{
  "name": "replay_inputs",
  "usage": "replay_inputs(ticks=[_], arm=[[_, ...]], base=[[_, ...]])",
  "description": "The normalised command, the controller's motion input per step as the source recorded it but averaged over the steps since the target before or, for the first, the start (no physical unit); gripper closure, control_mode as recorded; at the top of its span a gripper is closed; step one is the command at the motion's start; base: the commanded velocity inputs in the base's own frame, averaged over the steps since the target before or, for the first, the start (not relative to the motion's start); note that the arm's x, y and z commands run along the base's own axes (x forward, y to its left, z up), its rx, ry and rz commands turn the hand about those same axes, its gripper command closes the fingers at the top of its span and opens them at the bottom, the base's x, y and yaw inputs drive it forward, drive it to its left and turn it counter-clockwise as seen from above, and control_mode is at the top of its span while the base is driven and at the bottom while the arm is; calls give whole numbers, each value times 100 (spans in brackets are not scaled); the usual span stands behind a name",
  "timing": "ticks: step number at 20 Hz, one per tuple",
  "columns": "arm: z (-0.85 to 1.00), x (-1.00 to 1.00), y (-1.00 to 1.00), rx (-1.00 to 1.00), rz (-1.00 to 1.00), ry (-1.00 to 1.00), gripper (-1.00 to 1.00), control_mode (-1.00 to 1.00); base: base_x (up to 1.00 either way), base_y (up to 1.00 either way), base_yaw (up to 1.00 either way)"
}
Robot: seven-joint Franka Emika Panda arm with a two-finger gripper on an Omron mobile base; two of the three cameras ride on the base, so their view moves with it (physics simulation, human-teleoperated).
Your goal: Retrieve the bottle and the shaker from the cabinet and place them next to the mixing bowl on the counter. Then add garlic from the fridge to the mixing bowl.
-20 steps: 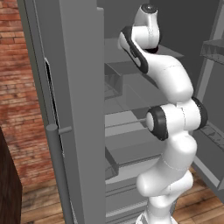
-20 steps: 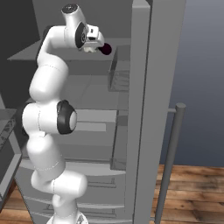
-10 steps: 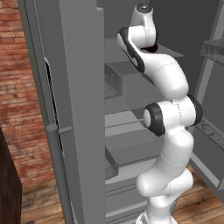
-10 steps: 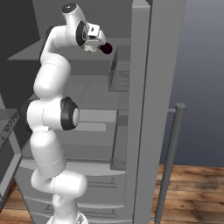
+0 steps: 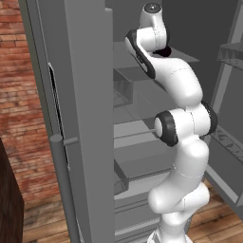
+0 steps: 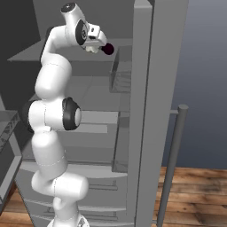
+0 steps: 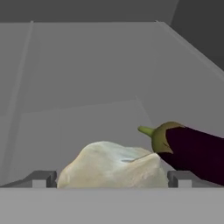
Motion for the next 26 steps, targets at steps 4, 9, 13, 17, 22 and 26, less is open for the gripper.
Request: replay_inputs(ticks=[4, 9, 13, 17, 22, 26], arm=[[-6, 0, 0, 0, -1, 0, -100, -100], [-5, 0, 0, 0, 0, 0, -100, -100], [-2, 0, 0, 0, 0, 0, 100, -100], [0, 0, 0, 0, 0, 0, 100, -100], [0, 0, 0, 0, 0, 0, 100, -100], [2, -60, 0, 1, 1, -3, 100, -100]], base=[[0, 0, 0], [0, 0, 0], [0, 0, 0], [0, 0, 0], [0, 0, 0], [0, 0, 0]])
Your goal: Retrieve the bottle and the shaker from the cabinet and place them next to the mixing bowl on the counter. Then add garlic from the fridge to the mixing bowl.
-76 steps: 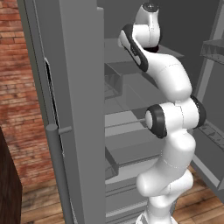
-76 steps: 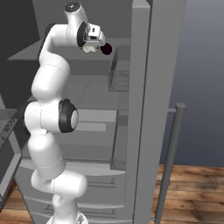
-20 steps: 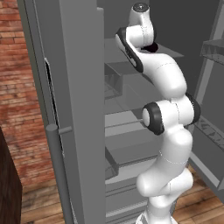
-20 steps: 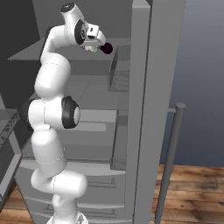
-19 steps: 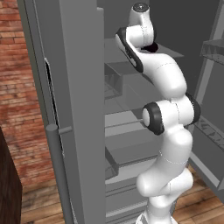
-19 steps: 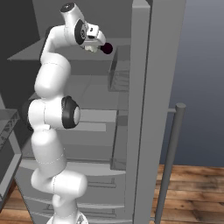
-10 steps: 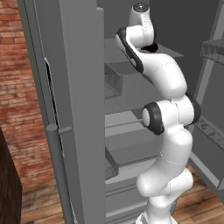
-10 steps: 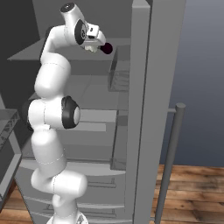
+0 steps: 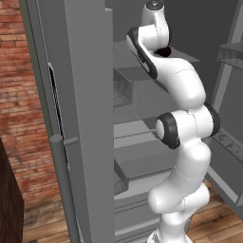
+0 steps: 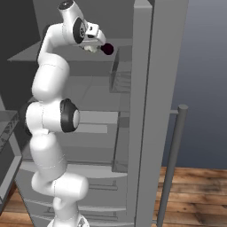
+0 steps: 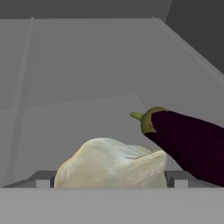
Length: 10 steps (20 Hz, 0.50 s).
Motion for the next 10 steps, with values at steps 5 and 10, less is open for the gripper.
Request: replay_inputs(ticks=[5, 10], arm=[[12, -100, 2, 5, 8, -1, 100, -100], [8, -100, 2, 8, 9, -1, 100, -100]], base=[[0, 0, 0], [0, 0, 0]])
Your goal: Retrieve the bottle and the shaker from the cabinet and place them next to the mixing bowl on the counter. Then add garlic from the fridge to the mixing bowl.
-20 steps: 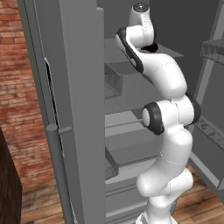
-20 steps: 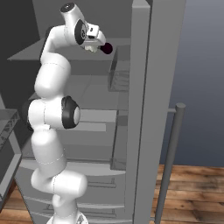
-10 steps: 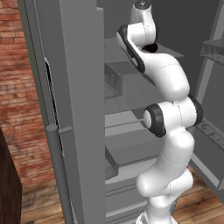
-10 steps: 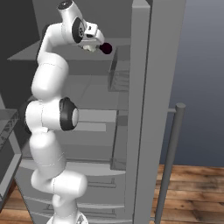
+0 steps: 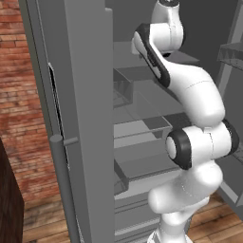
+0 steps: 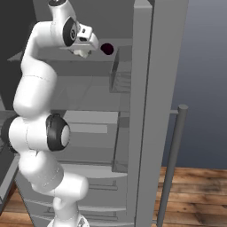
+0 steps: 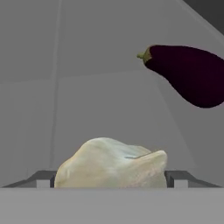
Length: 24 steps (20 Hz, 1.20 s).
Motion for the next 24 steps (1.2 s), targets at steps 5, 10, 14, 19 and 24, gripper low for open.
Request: replay_inputs(ticks=[5, 10, 14, 19, 24], arm=[[10, -100, 0, 11, 9, -6, 100, -100], [19, -100, 0, 9, 8, -9, 100, -100], [44, -100, 0, 3, 8, 0, 100, -100], [24, -100, 0, 0, 6, 0, 100, -100], [-12, -100, 0, 0, 6, 2, 100, -100]], base=[[0, 0, 0], [0, 0, 0], [0, 0, 0], [0, 0, 0], [0, 0, 0]])
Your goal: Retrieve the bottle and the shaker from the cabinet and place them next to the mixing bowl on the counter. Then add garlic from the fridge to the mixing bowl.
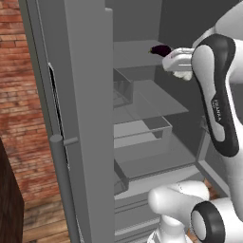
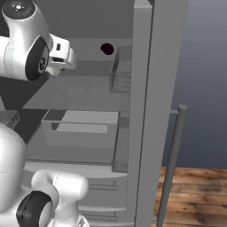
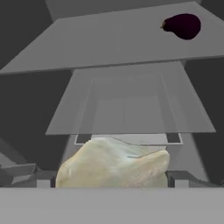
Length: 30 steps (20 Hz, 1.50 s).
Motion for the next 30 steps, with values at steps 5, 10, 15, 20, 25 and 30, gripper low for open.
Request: replay_inputs(ticks=[5, 10, 15, 20, 25, 30], arm=[[-69, -86, 0, -1, 6, 12, 100, -100], [-60, -69, 0, -5, 4, 17, 100, -100], [-26, -16, 0, -4, 0, 12, 100, -100], [0, -7, 0, -1, 0, 5, 100, -100], [0, 0, 0, 0, 0, 0, 100, -100], [0, 0, 0, 0, 0, 0, 100, -100]], base=[[0, 0, 0], [0, 0, 0], [0, 0, 0], [0, 0, 0], [0, 0, 0], [0, 0, 0]])
